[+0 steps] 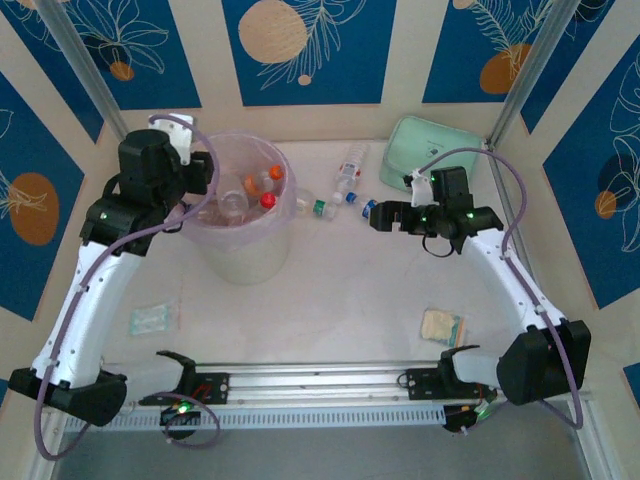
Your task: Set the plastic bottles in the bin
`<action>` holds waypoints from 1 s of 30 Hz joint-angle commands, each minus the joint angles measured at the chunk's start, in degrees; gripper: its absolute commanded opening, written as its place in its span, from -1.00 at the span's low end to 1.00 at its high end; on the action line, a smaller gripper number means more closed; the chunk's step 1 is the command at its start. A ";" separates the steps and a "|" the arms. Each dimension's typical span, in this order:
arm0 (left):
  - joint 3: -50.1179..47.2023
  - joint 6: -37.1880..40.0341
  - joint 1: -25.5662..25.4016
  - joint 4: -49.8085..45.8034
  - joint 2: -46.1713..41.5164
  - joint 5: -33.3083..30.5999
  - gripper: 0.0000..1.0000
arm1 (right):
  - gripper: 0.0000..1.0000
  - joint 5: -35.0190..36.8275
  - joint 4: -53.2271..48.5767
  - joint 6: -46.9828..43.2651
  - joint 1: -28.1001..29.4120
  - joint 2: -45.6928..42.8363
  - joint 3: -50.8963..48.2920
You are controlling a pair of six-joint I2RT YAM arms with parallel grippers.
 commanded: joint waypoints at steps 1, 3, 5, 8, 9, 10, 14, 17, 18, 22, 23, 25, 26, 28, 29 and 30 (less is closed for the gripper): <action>-4.20 -2.99 2.21 -0.36 1.73 0.05 -0.16 | 0.99 -1.06 -0.82 1.12 -0.21 0.36 2.19; -7.21 -5.32 2.82 0.96 1.35 2.13 -0.21 | 0.95 -0.79 -0.11 1.30 -0.54 0.89 2.19; -10.99 -7.84 2.92 3.04 0.47 4.12 -0.26 | 0.90 -0.51 0.13 1.37 -1.71 2.93 2.87; -15.05 -11.15 2.90 4.83 -0.71 6.45 -0.29 | 0.87 0.28 -0.05 0.41 -2.90 8.20 4.90; -15.87 -11.70 2.92 5.13 -1.23 6.80 -0.29 | 0.87 0.51 0.05 -0.36 -2.90 9.71 5.56; -16.53 -12.21 2.92 5.32 -1.66 7.12 -0.29 | 0.87 0.66 0.29 -1.48 -2.90 11.56 6.35; -15.28 -12.14 2.92 3.89 -3.77 7.48 -0.27 | 0.69 -0.33 2.48 -6.27 -1.14 17.22 9.52; -12.29 -11.37 2.92 1.87 -4.80 7.81 -0.11 | 0.65 -0.45 4.93 -12.50 3.58 21.82 12.38; -11.29 -11.24 2.92 1.30 -4.99 7.91 -0.06 | 0.65 0.55 5.58 -15.15 5.34 23.46 13.35; -7.41 -11.05 2.92 -0.84 -5.56 8.77 0.20 | 0.65 5.13 7.98 -26.42 11.70 32.27 18.51; -6.63 -11.04 2.92 -1.40 -5.81 8.97 0.27 | 0.65 6.12 8.64 -28.93 12.76 34.56 20.09; -5.45 -11.00 2.89 -2.28 -6.17 9.52 0.36 | 0.66 8.87 9.89 -33.09 14.48 39.07 23.00; -4.91 -11.08 2.92 -2.80 -6.31 10.04 0.40 | 0.66 10.46 10.55 -35.01 15.20 41.45 24.80; -4.40 -11.33 2.92 -3.17 -6.69 11.45 0.44 | 0.68 13.38 10.10 -37.26 16.03 46.20 29.24; -4.17 -11.66 2.91 -3.02 -6.92 12.50 0.45 | 0.70 14.63 8.71 -37.89 16.21 48.92 32.33; -3.97 -12.06 2.92 -2.98 -6.99 13.43 0.46 | 0.71 14.88 7.30 -38.22 16.26 50.99 34.85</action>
